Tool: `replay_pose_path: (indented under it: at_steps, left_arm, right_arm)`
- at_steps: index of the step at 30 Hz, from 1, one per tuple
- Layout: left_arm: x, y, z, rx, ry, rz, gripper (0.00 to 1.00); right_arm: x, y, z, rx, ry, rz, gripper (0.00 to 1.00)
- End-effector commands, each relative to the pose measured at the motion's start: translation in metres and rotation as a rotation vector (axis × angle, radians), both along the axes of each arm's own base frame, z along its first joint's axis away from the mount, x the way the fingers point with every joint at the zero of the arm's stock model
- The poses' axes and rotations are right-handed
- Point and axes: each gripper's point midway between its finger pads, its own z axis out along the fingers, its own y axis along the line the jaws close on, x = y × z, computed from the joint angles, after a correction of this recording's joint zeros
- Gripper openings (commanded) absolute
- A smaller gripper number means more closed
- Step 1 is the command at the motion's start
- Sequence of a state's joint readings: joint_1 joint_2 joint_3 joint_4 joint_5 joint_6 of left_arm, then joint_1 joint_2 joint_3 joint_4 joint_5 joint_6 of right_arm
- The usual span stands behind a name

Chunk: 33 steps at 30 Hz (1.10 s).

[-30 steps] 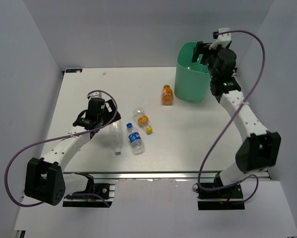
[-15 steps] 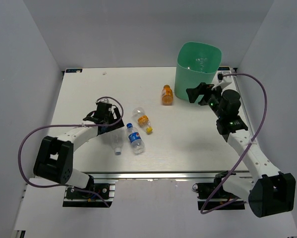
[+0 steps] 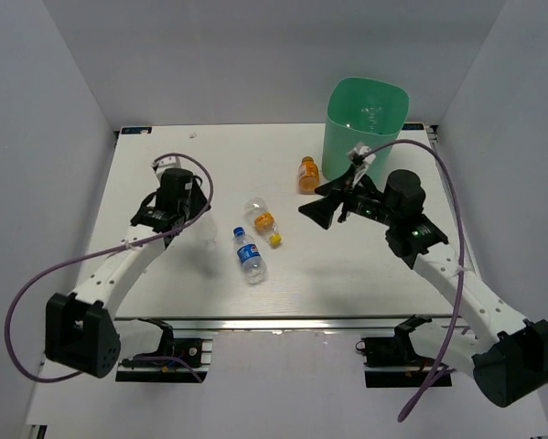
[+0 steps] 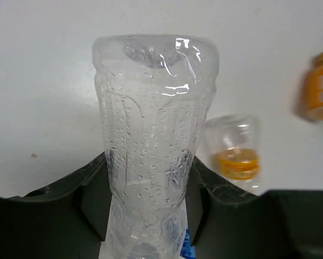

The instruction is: Put the plastic bottles in the bin

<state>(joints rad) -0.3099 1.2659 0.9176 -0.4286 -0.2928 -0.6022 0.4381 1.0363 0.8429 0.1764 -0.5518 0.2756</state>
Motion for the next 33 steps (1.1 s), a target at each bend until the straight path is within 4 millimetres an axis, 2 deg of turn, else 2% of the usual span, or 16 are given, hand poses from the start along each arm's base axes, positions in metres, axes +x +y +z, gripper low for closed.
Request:
replay_pose_path:
  at_steps: [1,5,7,8,10,11,13,14,15,17,24,27,28,31,32,33]
  left_arm:
    - [0.013,-0.013,0.078,-0.09,-0.236,-0.049,0.46]
    - [0.018,-0.053,0.129,-0.236,-0.394,-0.218,0.46]
    - [0.021,-0.07,0.151,-0.287,-0.455,-0.28,0.45]
    - [0.021,-0.078,0.153,-0.295,-0.458,-0.304,0.45]
    - [0.024,-0.085,0.167,-0.313,-0.49,-0.317,0.44]
    - [0.024,-0.092,0.169,-0.324,-0.493,-0.328,0.44]
    - [0.025,-0.098,0.18,-0.347,-0.533,-0.341,0.44]
    - [0.02,-0.107,0.184,-0.379,-0.536,-0.375,0.44]
    - [0.02,-0.11,0.187,-0.391,-0.549,-0.38,0.44]
    - [0.02,-0.116,0.193,-0.419,-0.573,-0.38,0.44]
    - [0.024,-0.12,0.195,-0.483,-0.608,-0.327,0.44]
    - [0.022,-0.123,0.2,-0.502,-0.623,-0.334,0.44]
    - [0.022,-0.123,0.2,-0.502,-0.626,-0.333,0.44]
    - [0.022,-0.121,0.2,-0.489,-0.624,-0.33,0.45]
    - [0.022,-0.121,0.2,-0.482,-0.626,-0.333,0.47]
    - [0.022,-0.121,0.199,-0.477,-0.621,-0.333,0.7]
  right_arm:
    - [-0.019,0.027,0.014,-0.007,-0.044,0.152,0.89]
    - [-0.02,0.062,0.007,0.014,0.022,0.256,0.89]
    - [-0.024,0.079,0.012,0.036,0.039,0.292,0.89]
    - [-0.02,0.088,0.001,0.02,0.063,0.305,0.89]
    - [-0.013,0.1,0.001,-0.003,0.053,0.283,0.89]
    - [-0.011,0.109,-0.01,-0.026,0.07,0.28,0.89]
    - [-0.001,0.117,-0.012,-0.038,0.071,0.25,0.89]
    - [0.001,0.124,-0.022,-0.049,0.096,0.255,0.89]
    - [0.001,0.13,-0.017,-0.042,0.09,0.263,0.89]
    - [0.006,0.139,-0.025,-0.051,0.11,0.264,0.89]
    - [0.007,0.16,-0.04,-0.037,0.144,0.273,0.85]
    - [0.012,0.164,-0.041,-0.023,0.143,0.257,0.68]
    - [0.014,0.163,-0.04,-0.018,0.139,0.246,0.49]
    - [0.015,0.159,-0.032,0.019,0.104,0.221,0.25]
    - [0.013,0.157,-0.025,0.032,0.085,0.219,0.2]
    - [0.013,0.155,-0.027,0.034,0.083,0.207,0.13]
